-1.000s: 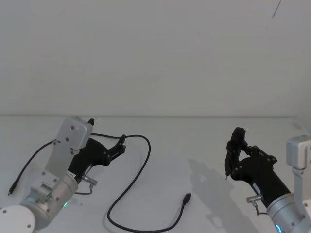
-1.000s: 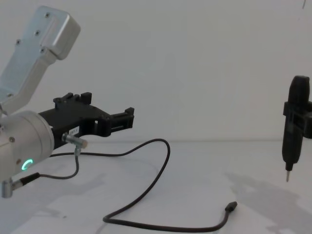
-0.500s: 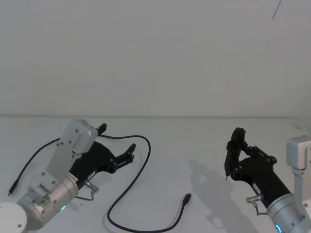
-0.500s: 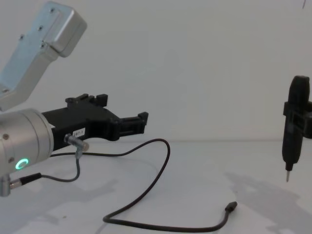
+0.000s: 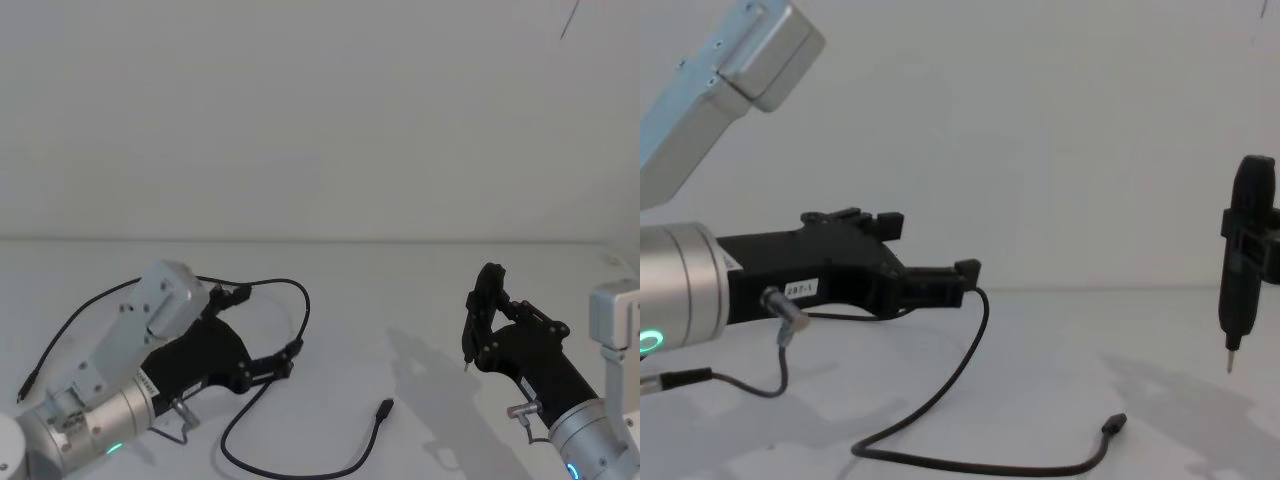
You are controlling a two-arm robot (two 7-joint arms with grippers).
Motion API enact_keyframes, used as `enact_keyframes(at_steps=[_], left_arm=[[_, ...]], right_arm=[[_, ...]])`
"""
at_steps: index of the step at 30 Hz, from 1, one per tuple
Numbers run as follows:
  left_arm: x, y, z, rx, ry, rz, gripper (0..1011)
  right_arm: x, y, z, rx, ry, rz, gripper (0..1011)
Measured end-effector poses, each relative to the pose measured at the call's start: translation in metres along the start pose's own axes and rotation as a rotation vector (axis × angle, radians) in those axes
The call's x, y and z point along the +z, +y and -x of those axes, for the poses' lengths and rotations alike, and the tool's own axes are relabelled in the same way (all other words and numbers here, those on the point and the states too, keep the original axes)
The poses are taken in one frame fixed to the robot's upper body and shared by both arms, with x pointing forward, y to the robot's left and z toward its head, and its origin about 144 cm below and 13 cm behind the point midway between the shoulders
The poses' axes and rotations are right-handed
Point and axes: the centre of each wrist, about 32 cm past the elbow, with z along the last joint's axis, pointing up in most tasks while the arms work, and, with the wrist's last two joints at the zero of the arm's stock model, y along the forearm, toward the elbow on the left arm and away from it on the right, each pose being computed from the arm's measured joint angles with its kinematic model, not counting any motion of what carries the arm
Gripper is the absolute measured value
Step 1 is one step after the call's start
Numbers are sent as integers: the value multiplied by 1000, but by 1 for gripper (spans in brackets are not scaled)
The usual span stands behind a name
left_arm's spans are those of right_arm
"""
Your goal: Pick up the data cable with the one hand.
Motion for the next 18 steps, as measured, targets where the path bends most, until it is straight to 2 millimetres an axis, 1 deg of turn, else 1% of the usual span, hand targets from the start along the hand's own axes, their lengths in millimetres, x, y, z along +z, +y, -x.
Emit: enact_keyframes(at_steps=[16,18], left_arm=[[16,13,-11,-269,-15,-46,1001],[19,14,-13,-325,-21,-59,1001]], right_arm=[[0,0,0,0,0,0,283],[0,0,0,0,0,0,283]])
